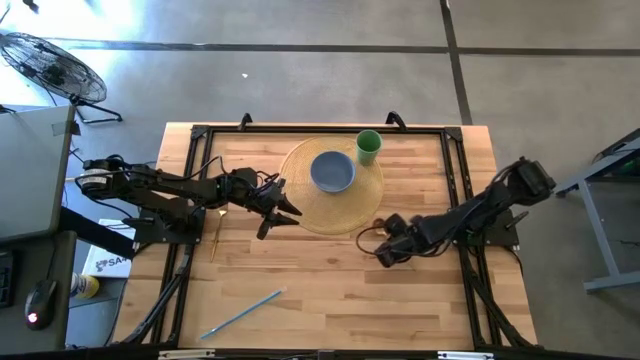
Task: Pick & Place Utensil
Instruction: Put the gold spoon into the blue bowl
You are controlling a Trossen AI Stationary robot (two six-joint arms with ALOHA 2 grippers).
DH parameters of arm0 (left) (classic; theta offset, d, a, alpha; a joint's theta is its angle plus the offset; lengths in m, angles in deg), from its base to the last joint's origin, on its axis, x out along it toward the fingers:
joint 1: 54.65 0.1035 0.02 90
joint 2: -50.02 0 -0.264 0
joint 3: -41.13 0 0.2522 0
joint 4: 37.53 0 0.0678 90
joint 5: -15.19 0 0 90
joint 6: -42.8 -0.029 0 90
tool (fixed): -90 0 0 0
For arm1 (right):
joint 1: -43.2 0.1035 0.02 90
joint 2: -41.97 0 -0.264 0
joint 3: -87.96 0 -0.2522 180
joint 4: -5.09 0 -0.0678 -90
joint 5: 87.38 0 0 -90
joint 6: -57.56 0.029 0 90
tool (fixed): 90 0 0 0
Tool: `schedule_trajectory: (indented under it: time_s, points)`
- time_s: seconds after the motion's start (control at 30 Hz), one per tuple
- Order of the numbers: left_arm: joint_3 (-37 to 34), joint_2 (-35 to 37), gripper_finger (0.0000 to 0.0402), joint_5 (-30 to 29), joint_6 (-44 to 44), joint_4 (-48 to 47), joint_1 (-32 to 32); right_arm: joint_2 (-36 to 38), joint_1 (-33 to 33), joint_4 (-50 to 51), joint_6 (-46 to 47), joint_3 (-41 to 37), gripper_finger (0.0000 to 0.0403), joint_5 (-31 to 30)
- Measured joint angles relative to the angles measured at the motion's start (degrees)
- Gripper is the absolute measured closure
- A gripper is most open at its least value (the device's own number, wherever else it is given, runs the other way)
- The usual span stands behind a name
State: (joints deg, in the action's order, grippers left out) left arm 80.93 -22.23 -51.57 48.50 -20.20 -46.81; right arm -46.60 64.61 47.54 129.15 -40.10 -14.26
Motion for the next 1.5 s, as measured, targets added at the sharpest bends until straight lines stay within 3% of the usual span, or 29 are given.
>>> schedule_trajectory:
  time_s: [0.4, 0.67, 1.17, 1.4, 1.5]
  points:
    - [0.0, 0.0, 0.0269, -1.1, -1.1, 0.4, 0.0, -1.9, 0.9, -6.3, -5.2, -0.2, 0.0326, -14.0]
    - [0.0, 0.0, 0.0269, -1.1, -1.1, -1.2, 0.0, -5.7, 2.0, -8.8, -6.5, 0.0, 0.0324, -15.6]
    - [0.0, 0.0, 0.0269, -1.4, -1.0, -1.3, 0.0, -5.6, 12.2, -9.6, -4.9, -0.2, 0.0322, -32.9]
    - [0.0, 0.0, 0.0269, -1.4, -0.9, -1.3, 0.0, -5.5, 12.3, -11.1, 1.9, -5.6, 0.0322, -31.4]
    - [0.0, 0.0, 0.0269, -1.4, -0.9, -1.3, 0.0, -5.4, 11.9, -18.1, 2.7, -9.6, 0.0322, -30.3]
